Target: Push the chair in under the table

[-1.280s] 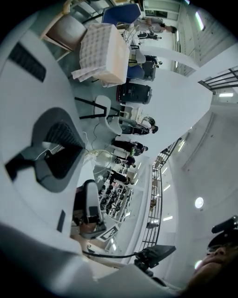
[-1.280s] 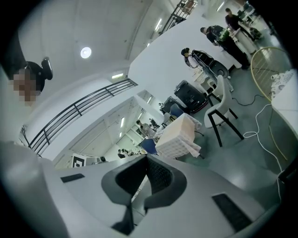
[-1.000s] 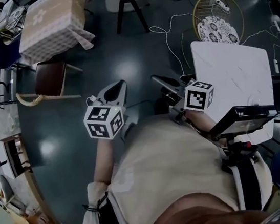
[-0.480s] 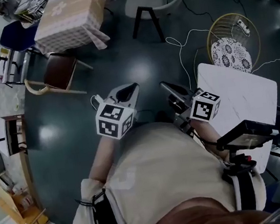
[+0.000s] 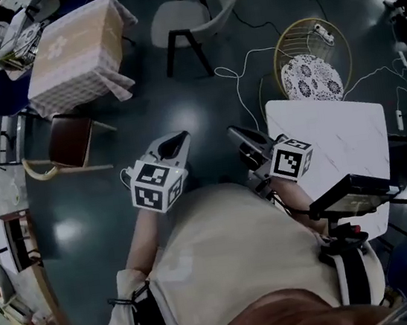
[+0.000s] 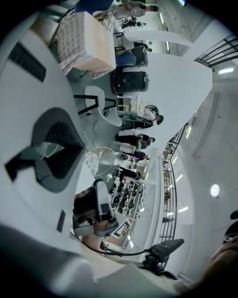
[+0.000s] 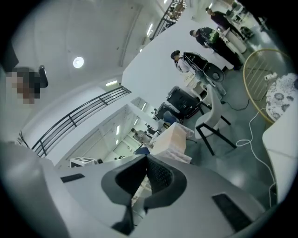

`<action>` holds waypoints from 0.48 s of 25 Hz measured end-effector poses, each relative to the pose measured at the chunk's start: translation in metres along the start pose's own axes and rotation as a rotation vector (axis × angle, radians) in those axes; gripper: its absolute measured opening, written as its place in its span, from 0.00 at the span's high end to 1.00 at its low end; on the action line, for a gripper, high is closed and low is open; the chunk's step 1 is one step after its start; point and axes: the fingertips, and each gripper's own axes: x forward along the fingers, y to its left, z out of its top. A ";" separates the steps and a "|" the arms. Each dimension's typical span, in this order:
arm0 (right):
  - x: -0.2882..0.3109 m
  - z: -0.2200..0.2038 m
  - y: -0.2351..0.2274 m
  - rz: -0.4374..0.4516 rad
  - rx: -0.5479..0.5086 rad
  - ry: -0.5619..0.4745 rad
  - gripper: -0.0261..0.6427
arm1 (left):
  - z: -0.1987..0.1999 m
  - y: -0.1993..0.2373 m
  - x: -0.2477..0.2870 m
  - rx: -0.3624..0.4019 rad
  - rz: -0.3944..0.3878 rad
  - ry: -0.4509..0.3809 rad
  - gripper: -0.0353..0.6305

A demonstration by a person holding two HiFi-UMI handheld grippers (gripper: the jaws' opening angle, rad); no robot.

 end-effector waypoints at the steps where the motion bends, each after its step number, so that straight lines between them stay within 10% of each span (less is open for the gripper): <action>1: 0.004 0.007 -0.003 -0.026 -0.012 -0.023 0.95 | 0.001 0.008 0.007 -0.001 -0.023 0.001 0.94; 12: 0.051 0.029 -0.002 -0.133 -0.011 -0.054 0.95 | 0.038 0.075 0.023 -0.011 -0.119 -0.023 0.94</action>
